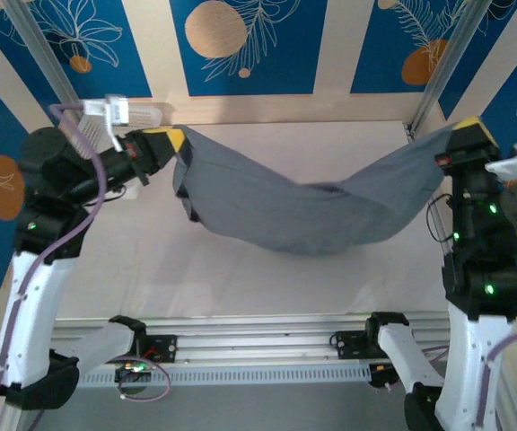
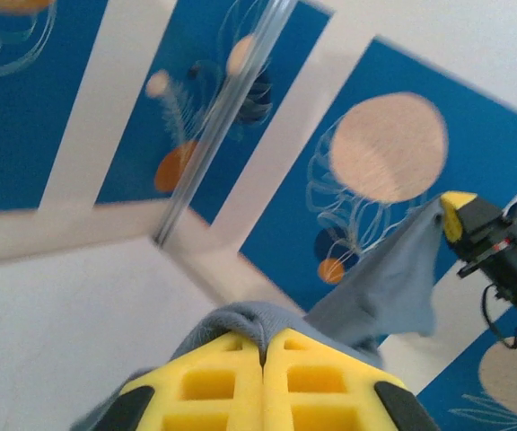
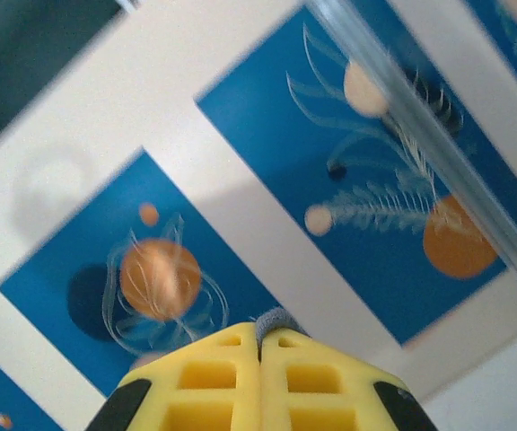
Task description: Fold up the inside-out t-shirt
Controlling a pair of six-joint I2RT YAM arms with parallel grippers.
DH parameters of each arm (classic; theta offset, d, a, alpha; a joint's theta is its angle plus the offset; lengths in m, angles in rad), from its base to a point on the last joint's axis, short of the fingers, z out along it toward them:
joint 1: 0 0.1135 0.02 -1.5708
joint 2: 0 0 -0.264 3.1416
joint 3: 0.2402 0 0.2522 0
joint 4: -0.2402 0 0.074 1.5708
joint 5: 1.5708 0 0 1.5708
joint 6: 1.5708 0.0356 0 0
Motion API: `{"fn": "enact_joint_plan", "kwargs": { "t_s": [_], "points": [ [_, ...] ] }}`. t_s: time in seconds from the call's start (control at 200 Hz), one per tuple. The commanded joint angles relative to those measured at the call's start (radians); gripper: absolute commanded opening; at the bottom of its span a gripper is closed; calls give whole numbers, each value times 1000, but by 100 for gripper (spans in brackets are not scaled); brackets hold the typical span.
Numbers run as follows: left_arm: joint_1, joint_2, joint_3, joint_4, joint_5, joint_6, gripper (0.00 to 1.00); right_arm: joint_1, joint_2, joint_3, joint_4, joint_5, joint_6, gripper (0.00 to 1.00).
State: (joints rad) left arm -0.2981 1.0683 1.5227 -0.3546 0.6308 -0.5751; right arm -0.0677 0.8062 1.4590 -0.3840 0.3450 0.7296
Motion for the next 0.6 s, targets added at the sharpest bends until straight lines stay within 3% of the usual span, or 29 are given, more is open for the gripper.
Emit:
{"fn": "enact_joint_plan", "kwargs": {
  "t_s": [0.0, 0.1, 0.195, 0.355, 0.495, 0.595],
  "points": [
    [12, 140, -180, 38, -54, -5, 0, 4, 147, -116, -59, -162, 28, 0],
    [12, 238, -308, 111, -72, 3, 0, 28, 235, -240, -21, -206, -2, 0],
    [12, 343, -375, 151, -102, 40, 0, 50, 305, -343, 25, -148, -51, 0],
    [14, 549, -372, 173, -81, 95, 0, 52, 396, -442, 74, -126, -79, 0],
    [14, 697, -331, 143, -139, 151, 0, 63, 418, -485, 95, -147, -64, 0],
    [14, 769, -290, 154, -169, 171, 22, 73, 418, -498, 106, -147, -64, 0]
  ]
}}
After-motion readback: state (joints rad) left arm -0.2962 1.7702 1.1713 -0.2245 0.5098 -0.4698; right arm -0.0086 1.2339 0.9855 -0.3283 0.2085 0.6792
